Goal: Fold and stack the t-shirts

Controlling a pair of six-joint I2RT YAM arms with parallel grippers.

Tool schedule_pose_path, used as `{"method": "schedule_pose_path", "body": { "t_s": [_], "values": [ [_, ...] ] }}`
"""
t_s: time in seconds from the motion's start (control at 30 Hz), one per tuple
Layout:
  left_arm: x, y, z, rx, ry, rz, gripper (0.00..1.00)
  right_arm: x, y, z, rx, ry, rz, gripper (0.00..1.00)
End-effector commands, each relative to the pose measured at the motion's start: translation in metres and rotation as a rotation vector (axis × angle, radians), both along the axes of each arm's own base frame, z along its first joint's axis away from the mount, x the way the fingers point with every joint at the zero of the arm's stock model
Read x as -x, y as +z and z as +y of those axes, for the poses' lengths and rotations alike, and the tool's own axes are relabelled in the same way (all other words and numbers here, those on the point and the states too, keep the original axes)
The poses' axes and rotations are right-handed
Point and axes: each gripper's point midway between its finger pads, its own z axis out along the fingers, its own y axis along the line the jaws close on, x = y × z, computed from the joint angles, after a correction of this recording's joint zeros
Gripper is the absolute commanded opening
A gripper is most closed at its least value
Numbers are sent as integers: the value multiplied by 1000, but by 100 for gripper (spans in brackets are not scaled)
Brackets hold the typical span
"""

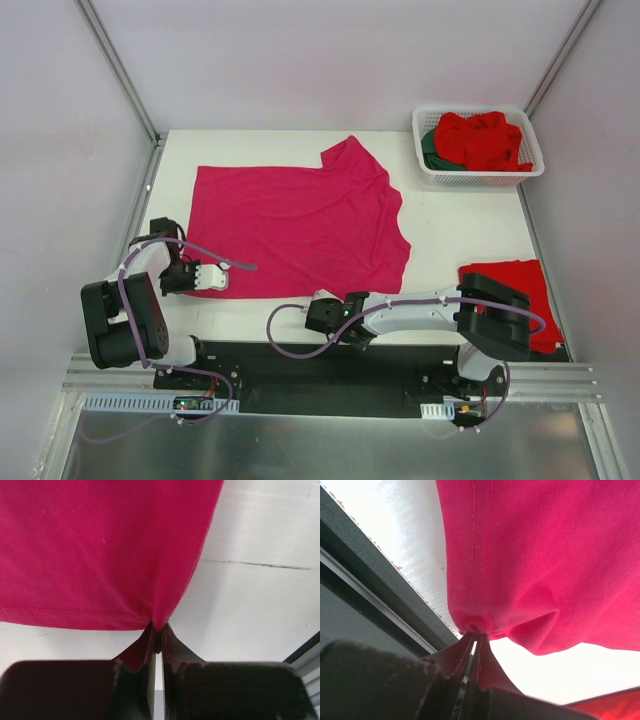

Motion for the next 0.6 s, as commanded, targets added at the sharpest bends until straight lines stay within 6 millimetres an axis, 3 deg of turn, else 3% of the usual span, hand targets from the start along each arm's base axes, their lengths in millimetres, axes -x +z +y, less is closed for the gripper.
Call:
{"method": "schedule_pose_path", "body": {
  "t_s": [0.0, 0.57],
  "values": [
    [10, -11, -8, 23, -34, 28, 0, 4, -2, -8, 20, -1, 25, 1],
    [2, -5, -20, 31, -15, -17, 0, 3, 0, -7, 9, -4, 24, 1]
  ]
}}
